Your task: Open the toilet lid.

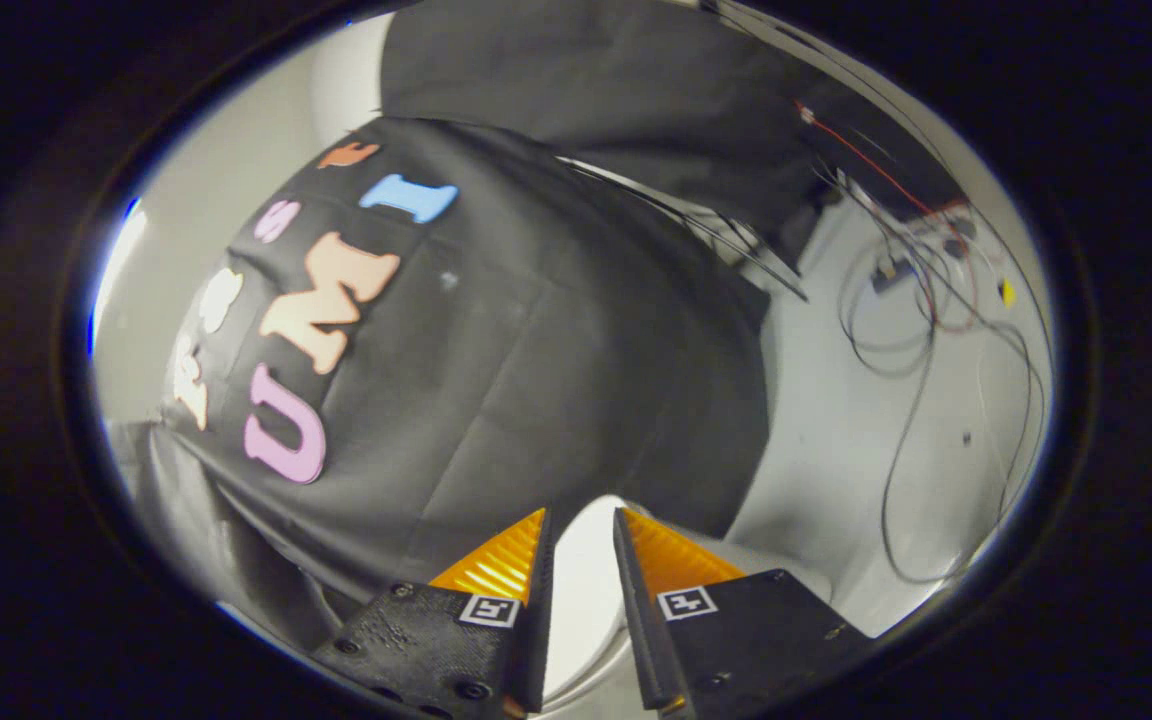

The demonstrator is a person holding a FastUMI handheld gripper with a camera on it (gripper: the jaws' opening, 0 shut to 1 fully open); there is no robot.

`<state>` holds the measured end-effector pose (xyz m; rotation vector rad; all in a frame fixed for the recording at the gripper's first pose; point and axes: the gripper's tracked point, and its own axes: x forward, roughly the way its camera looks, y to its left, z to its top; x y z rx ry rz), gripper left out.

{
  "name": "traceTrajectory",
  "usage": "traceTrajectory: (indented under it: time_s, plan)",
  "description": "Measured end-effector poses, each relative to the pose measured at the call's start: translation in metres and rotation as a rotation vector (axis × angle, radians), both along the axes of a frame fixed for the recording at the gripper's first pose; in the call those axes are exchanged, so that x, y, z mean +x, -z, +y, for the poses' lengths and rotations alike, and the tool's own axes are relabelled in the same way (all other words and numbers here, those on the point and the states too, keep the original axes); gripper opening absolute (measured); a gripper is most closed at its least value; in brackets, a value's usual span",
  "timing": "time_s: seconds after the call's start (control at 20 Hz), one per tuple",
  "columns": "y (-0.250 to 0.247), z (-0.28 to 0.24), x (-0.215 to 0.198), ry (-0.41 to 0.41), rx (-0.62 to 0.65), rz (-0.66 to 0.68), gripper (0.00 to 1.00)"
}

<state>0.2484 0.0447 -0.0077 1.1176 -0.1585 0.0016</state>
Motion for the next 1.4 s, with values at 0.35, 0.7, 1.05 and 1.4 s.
traceTrajectory:
  time_s: [0.35, 0.7, 1.05, 1.4]
  plan:
    - [0.064, 0.037, 0.026, -0.029, 0.314, 0.058, 0.36]
    - [0.082, 0.029, 0.029, -0.006, 0.377, -0.019, 0.36]
    - [0.071, 0.022, 0.055, -0.074, 0.341, -0.010, 0.25]
    - [0.043, 0.032, 0.044, -0.101, 0.308, -0.020, 0.03]
